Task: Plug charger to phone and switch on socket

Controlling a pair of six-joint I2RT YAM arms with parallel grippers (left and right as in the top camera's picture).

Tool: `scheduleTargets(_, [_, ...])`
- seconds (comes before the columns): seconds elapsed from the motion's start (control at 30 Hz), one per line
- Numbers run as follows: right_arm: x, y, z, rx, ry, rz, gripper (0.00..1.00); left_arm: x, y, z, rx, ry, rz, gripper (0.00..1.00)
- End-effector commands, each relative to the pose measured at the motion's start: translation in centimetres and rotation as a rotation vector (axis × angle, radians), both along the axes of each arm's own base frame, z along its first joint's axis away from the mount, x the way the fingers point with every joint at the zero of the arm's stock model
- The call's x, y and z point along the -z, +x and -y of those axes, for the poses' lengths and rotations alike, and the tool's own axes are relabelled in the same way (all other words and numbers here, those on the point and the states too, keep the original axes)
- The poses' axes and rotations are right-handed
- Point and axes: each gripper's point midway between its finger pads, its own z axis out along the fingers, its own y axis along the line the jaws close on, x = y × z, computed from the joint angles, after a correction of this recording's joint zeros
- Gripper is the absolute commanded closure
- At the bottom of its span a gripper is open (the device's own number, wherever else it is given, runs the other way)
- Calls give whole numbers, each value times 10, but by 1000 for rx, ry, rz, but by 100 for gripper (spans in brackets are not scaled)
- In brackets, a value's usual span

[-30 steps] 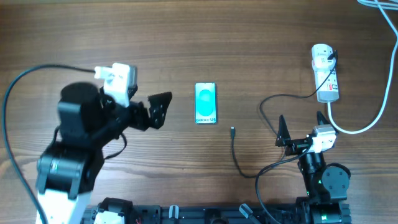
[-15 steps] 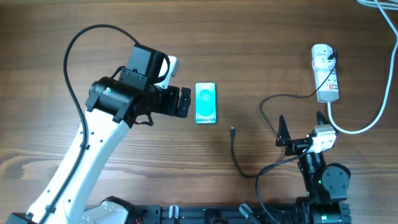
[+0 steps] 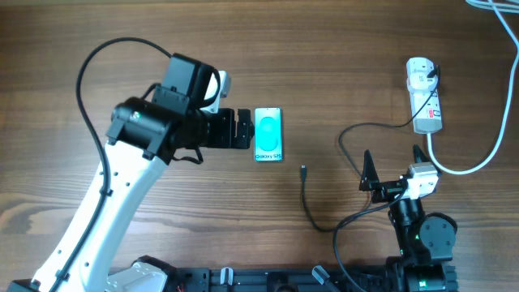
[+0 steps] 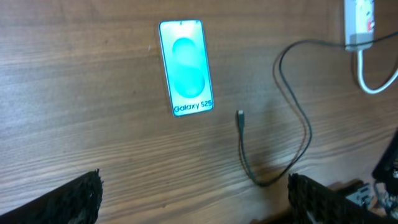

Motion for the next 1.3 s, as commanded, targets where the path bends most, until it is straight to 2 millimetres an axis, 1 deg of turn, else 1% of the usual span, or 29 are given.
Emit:
scheduleTargets(0.0, [-2, 0, 3, 14, 7, 7, 0, -16, 11, -1, -33, 38, -17, 0])
scheduleTargets(0.07, [-2, 0, 3, 14, 7, 7, 0, -3, 10, -7, -43, 106, -98, 0])
scheduleTargets(0.1, [-2, 0, 3, 14, 7, 7, 1, 10, 10, -8, -41, 131, -151, 0])
scheduleTargets(0.17, [-2, 0, 3, 14, 7, 7, 1, 24, 11, -7, -40, 153, -201, 0])
scheduleTargets(0.23, [-2, 0, 3, 15, 7, 7, 1, 34, 15, -5, -39, 162, -222, 0])
scheduleTargets(0.3, [-2, 0, 3, 14, 7, 7, 0, 35, 18, -4, -40, 160, -217, 0])
scheduleTargets(0.4, [-2, 0, 3, 15, 7, 7, 0, 33, 18, 7, -27, 100, -228, 0])
scheduleTargets(0.43, [-2, 0, 3, 14, 7, 7, 0, 33, 20, 10, -69, 77, -237, 0])
scheduleTargets(0.47, [-2, 0, 3, 15, 7, 7, 0, 35, 22, 13, -105, 68, -250, 0])
scheduleTargets(0.57, [-2, 0, 3, 14, 7, 7, 0, 45, 22, 22, -109, 78, -276, 0])
scheduleTargets(0.63, [-2, 0, 3, 15, 7, 7, 0, 60, 23, 30, -135, 111, -304, 0])
scheduleTargets(0.73, [-2, 0, 3, 15, 8, 7, 0, 85, 25, 32, -162, 240, -307, 0])
scheduleTargets(0.77, [-2, 0, 3, 14, 7, 7, 0, 98, 25, 40, -142, 261, -319, 0])
scheduleTargets(0.9, [-2, 0, 3, 14, 7, 7, 0, 122, 31, 50, -170, 271, -348, 0])
scheduleTargets(0.97, [-2, 0, 3, 15, 7, 7, 0, 128, 36, 53, -171, 268, -345, 0])
scheduleTargets(1.07, [-2, 0, 3, 14, 7, 7, 0, 131, 43, 57, -177, 252, -327, 0])
scheduleTargets(1.17, [-2, 0, 3, 14, 7, 7, 0, 131, 44, 58, -185, 247, -324, 0])
scheduleTargets(1.27, [-2, 0, 3, 14, 7, 7, 0, 140, 43, 59, -180, 262, -342, 0])
